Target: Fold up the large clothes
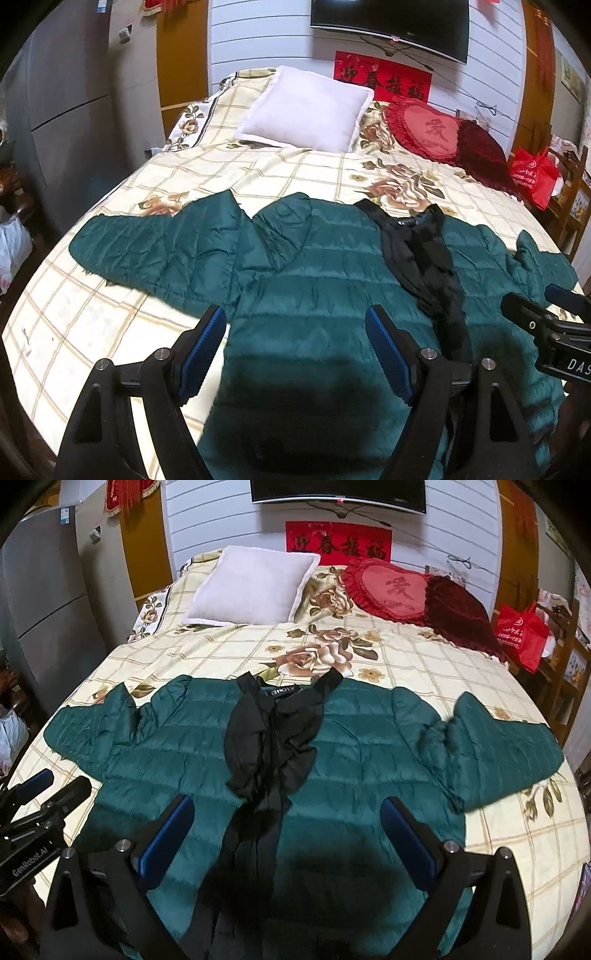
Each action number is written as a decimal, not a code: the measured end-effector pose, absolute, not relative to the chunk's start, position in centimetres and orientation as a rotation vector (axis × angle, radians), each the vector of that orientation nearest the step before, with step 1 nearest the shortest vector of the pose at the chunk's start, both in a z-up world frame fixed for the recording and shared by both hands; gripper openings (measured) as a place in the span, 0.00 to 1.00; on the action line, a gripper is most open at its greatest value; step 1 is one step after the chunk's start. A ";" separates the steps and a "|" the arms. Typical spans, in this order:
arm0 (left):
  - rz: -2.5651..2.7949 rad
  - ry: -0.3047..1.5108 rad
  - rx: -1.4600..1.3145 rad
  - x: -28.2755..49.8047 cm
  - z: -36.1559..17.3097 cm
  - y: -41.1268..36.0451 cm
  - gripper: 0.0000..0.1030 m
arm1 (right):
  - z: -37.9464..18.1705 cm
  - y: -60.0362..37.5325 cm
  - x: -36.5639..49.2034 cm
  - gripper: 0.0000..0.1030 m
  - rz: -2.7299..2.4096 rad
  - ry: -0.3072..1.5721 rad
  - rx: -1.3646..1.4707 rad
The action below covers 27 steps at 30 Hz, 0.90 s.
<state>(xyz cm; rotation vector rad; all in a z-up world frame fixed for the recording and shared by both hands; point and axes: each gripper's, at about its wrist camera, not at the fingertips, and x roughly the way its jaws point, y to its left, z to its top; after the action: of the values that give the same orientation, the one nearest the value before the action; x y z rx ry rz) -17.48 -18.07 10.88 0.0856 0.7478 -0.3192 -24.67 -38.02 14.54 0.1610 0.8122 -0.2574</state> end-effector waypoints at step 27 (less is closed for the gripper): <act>-0.218 0.802 0.115 -9.3 6.5 -15.2 0.76 | 9.1 -37.0 -16.7 0.99 -0.201 0.852 0.186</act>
<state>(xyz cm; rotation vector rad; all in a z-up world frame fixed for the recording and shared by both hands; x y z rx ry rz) -9.35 -15.24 6.52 0.1152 0.8020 -0.2178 -16.70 -36.96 9.11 0.1859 0.8519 -0.2013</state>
